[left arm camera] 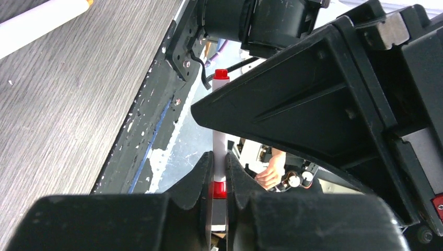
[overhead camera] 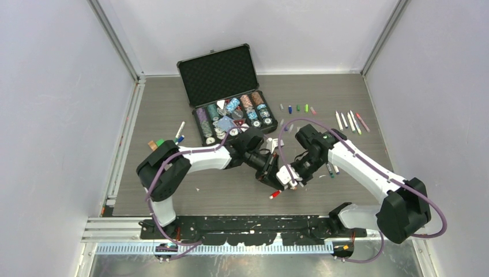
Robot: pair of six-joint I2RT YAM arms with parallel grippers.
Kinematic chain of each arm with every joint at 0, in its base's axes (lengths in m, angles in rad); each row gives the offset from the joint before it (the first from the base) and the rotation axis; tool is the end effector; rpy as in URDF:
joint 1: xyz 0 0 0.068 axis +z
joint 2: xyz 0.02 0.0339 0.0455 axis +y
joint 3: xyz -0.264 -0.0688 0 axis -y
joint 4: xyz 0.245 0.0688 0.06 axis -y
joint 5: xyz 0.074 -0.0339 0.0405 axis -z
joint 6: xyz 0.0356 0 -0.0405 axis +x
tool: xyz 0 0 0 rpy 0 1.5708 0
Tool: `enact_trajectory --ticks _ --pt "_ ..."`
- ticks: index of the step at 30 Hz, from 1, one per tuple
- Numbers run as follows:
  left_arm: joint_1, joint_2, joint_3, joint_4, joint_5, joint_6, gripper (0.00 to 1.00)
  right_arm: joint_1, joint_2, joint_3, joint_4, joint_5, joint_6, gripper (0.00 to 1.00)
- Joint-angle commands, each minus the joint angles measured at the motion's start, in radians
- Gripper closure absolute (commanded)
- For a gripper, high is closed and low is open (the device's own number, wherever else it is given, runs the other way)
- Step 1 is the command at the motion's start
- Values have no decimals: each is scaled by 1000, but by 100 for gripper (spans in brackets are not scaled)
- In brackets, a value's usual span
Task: Open the pen caps
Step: Open the pen cap from the pen.
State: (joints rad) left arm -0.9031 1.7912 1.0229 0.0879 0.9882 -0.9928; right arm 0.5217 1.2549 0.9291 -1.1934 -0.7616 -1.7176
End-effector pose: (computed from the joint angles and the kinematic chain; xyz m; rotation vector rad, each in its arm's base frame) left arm 0.2047 -0.3076 0.1851 -0.4903 -2.3376 1.6234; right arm 0.1563 0.1182 0.2432 -2.3106 1.0901 0.8082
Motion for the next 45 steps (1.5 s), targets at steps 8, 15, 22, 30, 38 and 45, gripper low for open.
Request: enact_trajectory --ticks 8,15,22,30,38,45 --pt "28 -139 -34 19 -91 0 46 3 -41 1 -36 -33 16 100" --pt "47 -490 -174 -74 -522 182 37 -33 -28 53 -48 -90 193 100" --pt "49 -802 -479 256 -816 98 0 -83 -44 85 75 -243 538 100" --pt "49 -770 -570 469 -785 -43 6 -97 -44 61 315 -298 953 99" --pt "47 -679 -563 632 -759 -103 16 -99 -25 48 366 -280 1015 100" --pt "47 -656 -567 654 -760 -116 37 -98 -12 36 434 -248 1103 100"
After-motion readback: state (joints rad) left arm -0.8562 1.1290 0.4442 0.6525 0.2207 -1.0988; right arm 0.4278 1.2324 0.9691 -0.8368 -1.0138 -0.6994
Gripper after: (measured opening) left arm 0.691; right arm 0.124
